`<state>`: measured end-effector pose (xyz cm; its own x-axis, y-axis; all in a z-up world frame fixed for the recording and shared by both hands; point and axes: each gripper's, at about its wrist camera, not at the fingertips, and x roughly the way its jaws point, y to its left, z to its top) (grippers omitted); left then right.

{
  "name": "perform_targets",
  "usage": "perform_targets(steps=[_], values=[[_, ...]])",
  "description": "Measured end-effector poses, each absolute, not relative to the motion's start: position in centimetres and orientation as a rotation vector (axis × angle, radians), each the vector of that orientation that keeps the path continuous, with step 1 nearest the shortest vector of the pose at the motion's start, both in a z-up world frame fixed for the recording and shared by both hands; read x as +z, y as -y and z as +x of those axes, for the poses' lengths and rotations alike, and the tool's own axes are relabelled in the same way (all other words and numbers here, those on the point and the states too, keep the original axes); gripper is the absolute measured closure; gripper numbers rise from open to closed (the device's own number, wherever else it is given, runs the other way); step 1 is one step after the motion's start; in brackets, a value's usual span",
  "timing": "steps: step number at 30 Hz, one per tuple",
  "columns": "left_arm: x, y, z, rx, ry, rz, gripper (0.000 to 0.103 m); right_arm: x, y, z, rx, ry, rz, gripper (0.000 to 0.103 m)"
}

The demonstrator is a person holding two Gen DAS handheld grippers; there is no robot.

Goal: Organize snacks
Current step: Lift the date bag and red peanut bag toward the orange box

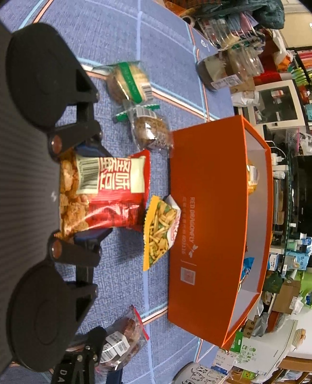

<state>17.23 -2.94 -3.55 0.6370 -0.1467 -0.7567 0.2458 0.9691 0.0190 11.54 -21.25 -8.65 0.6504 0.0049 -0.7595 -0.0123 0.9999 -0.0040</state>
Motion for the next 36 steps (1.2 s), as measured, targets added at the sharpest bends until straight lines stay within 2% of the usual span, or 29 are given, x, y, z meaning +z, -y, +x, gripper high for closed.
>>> perform_targets(steps=[22,36], values=[[0.6,-4.1,11.9,-0.196,-0.778,0.116,0.05,-4.3,18.7,10.1,0.036,-0.744,-0.026,0.054],[2.2,-3.3,12.2,-0.145,-0.726,0.137,0.05,-2.9,17.1,9.0,0.031,-0.73,-0.02,0.054]])
